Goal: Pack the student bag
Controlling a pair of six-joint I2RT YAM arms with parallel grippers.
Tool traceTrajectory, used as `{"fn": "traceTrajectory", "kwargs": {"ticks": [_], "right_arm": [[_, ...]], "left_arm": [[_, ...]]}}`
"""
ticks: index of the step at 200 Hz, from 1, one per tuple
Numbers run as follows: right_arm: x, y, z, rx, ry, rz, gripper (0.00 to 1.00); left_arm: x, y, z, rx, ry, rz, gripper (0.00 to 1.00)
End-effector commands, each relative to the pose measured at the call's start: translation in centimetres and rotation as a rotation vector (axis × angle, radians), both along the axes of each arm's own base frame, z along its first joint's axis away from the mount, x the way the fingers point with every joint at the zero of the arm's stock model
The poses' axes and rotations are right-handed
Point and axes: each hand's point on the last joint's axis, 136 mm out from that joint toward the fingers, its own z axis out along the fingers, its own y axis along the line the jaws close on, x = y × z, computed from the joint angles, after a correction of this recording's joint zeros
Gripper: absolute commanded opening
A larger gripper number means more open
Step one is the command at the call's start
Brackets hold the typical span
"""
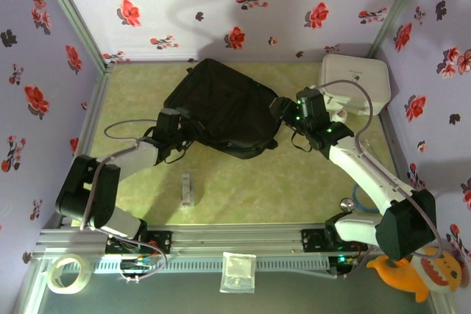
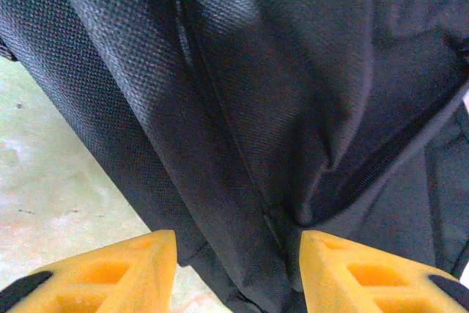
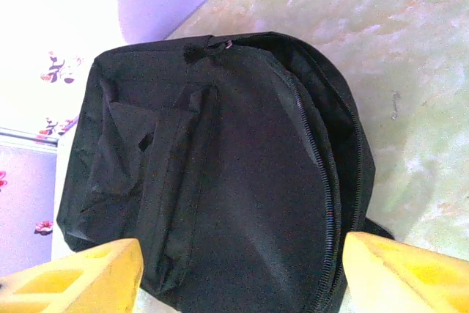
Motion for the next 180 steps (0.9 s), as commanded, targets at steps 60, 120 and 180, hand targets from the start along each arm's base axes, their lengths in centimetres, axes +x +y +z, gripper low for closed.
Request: {"fn": "traceTrajectory", "kwargs": {"ticks": [60,120,180], "right_arm": [[0.1,1.2,1.2,-0.011,-0.025,0.006,0.73],[-1.2,3.7,0.5,-0.086,-0.003,0.081,0.68],[-5.2,11.5,-1.4,-0.290,0.004,0.275,0.64]], "left_arm": [[4.0,-0.1,0.1,-0.076,-0.065,0.029,0.33],[5.0,-1.3,3.1,-0.136,-0.134,-0.005,0.00],[4.8,-4.5,10.9,-0.204,-0.265,-0.087,0.00]]}}
